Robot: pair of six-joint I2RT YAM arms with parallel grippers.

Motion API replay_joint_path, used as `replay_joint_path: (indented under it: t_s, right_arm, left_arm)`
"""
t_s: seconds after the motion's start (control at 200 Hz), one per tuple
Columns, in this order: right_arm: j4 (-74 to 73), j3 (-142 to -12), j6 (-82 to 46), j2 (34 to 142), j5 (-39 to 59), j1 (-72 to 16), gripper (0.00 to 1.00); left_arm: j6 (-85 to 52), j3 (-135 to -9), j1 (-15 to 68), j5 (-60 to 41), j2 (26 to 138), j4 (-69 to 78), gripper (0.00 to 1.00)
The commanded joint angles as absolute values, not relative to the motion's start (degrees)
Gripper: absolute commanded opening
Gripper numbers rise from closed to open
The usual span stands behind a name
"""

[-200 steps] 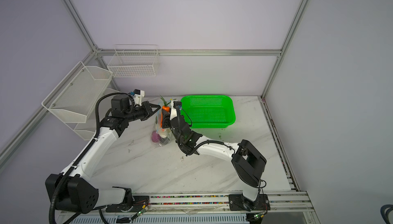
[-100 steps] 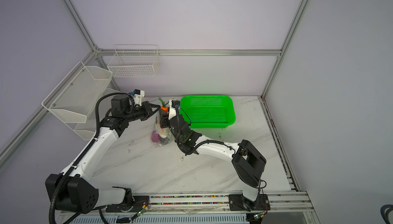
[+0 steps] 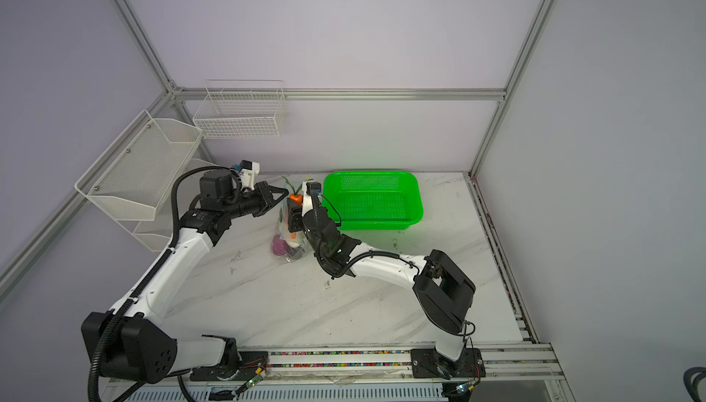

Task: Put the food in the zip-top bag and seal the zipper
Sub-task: 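Lower the orange carrot into the bag mouth with the right gripper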

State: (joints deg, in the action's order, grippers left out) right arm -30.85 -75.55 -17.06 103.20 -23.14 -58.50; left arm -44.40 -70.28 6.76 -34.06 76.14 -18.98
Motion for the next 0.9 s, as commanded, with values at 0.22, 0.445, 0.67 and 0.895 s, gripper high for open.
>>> replay_joint_path:
  t_s: [0.22,0.445,0.67,0.895]
  right_arm:
    - [-29.19,-78.70,-15.56,103.31,-22.59,-58.81,0.55]
    - [-27.70,-80.49,-15.67,103.10,-21.63,-58.81,0.62]
    - [-25.63,-83.07,-15.57,102.58,-20.24,-58.80,0.66]
    - [-22.83,-86.06,-14.85,100.99,-19.94,-58.80,0.71]
  left_arm:
    - [-44.65,-75.41,6.41,-34.37,74.27,-17.14,0.00]
    - [-44.65,-75.34,6.42,-34.37,74.18,-17.04,0.00]
    - [-44.70,-75.32,6.37,-34.19,74.10,-17.11,0.00]
    - [-44.74,-75.41,6.46,-34.10,74.12,-17.09,0.00]
